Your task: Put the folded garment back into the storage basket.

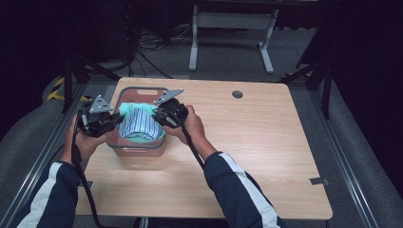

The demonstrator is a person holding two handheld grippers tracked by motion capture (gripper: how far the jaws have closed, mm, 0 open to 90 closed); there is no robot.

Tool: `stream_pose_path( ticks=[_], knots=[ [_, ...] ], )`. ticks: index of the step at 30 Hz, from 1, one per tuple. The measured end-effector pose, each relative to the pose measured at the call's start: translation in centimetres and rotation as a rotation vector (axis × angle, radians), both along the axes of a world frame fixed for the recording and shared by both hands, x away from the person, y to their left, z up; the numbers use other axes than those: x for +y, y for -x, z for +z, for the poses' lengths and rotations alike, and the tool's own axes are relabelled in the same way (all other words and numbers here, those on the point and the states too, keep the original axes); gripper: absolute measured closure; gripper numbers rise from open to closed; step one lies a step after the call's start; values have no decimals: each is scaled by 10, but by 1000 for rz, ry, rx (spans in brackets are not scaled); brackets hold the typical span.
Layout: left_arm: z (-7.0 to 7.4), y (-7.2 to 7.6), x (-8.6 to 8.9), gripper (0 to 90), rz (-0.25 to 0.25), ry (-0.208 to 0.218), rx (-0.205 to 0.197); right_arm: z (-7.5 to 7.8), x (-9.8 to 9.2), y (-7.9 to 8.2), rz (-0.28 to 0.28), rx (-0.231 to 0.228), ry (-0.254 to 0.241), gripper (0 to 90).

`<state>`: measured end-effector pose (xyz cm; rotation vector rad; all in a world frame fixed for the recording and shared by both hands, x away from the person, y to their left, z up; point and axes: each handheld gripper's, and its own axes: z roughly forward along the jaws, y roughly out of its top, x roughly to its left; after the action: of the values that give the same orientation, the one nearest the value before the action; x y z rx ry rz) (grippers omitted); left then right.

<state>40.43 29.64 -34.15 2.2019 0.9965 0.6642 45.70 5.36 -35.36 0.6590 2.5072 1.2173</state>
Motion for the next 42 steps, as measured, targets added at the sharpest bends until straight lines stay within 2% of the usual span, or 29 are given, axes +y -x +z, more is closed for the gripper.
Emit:
stream_pose_path(
  ticks=[3, 5, 10, 12, 13, 14, 16, 17, 18, 19, 20, 21, 24, 25, 28, 29, 32, 35, 36, 37, 39, 42],
  knots=[
    [-7, -3, 4, 837, 14, -9, 2, -8, 13, -2, 8, -3, 29, 816],
    [-10, -5, 5, 837, 25, -27, 7, -10, 15, -3, 7, 3, 28, 816],
    [-21, -10, 7, 837, 41, -37, 14, -17, 22, -7, 6, 7, 38, 816],
    [-26, -12, 8, 835, 48, -25, 13, -20, 24, -8, 9, 8, 46, 813],
    [-29, -12, 8, 832, 54, -21, 30, -22, 25, -8, 2, 3, 52, 802],
    [-31, -13, 8, 827, 52, -20, 29, -23, 25, -8, -11, 2, 53, 793],
    [-35, -14, 8, 784, 69, -21, 26, -26, 26, -8, -16, 7, 55, 763],
    [-36, -15, 8, 719, 84, -16, 22, -28, 26, -8, -24, 4, 70, 730],
    [-37, -14, 8, 685, 86, 2, 19, -29, 25, -8, -33, -4, 80, 708],
    [-37, -14, 9, 658, 83, 0, 9, -29, 24, -8, -38, 1, 77, 704],
    [-36, -12, 8, 632, 102, 2, 0, -29, 22, -8, -42, 6, 68, 687],
    [-35, -11, 8, 551, 106, 7, -9, -28, 17, -7, -55, 0, 52, 663],
    [-30, -5, 3, 510, 88, 18, -40, -26, 11, -4, -53, -5, 38, 657],
    [-28, -1, -1, 483, 66, 26, -56, -25, 4, -1, -63, -24, 33, 646],
    [-27, 7, -13, 453, 42, 43, -82, -24, -5, 2, -62, -36, 22, 637],
    [-28, 10, -19, 437, 33, 67, -83, -23, -9, 4, -61, -42, 20, 621],
    [-29, 14, -33, 381, 13, 76, -88, -21, -25, 9, -66, -65, 27, 581],
    [-31, 17, -48, 349, -9, 143, -74, -20, -42, 13, -56, -63, 23, 533],
    [-31, 19, -54, 346, -12, 151, -83, -20, -47, 14, -58, -71, 32, 527],
    [-31, 20, -59, 341, -29, 162, -92, -21, -53, 16, -63, -77, 37, 526],
    [-32, 24, -68, 328, -67, 201, -79, -22, -65, 20, -58, -69, 36, 537],
    [-32, 28, -77, 306, -98, 212, -79, -23, -85, 27, -59, -80, 52, 530]
  ],
)
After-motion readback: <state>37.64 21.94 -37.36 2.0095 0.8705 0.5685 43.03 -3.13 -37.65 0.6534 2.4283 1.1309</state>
